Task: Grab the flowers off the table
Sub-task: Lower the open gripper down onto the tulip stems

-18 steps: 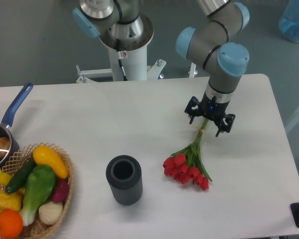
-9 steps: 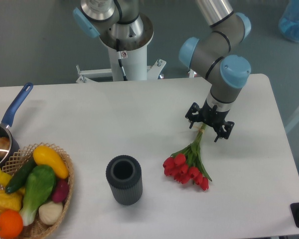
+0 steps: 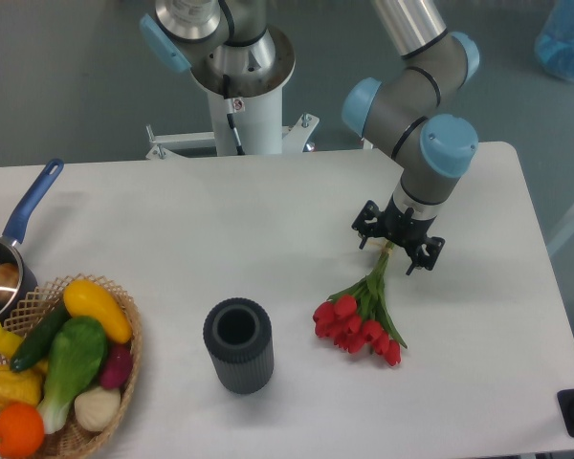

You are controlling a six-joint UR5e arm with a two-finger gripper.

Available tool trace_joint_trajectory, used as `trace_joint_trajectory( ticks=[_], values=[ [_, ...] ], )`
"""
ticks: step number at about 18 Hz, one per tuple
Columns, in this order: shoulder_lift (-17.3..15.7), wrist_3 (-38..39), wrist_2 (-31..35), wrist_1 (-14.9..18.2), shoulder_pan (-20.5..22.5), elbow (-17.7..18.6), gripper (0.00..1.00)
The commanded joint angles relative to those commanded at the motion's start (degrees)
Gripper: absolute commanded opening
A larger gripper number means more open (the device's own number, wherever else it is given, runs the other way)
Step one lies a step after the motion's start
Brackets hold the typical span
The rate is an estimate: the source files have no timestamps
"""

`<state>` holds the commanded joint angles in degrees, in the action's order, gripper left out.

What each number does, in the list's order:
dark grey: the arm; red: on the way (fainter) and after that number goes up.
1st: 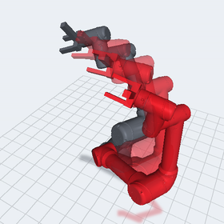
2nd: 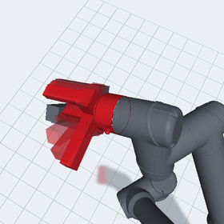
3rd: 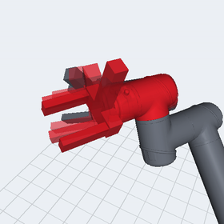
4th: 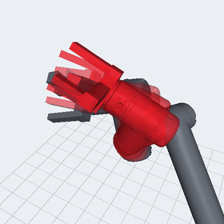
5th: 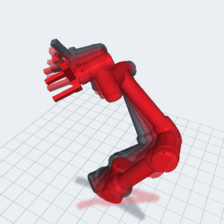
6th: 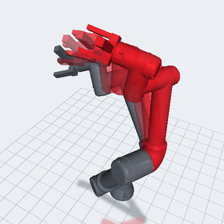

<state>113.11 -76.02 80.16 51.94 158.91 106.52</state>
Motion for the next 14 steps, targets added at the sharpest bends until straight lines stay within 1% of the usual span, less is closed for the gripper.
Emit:
trace_joint_trajectory(
  ticks=[8, 14],
  values=[
    [0.8, 0.0, 0.0, -0.2, -0.2, 0.3, 1.0],
    [1.4, -0.1, 0.0, -0.4, -0.6, -0.3, 1.0]
  ],
)
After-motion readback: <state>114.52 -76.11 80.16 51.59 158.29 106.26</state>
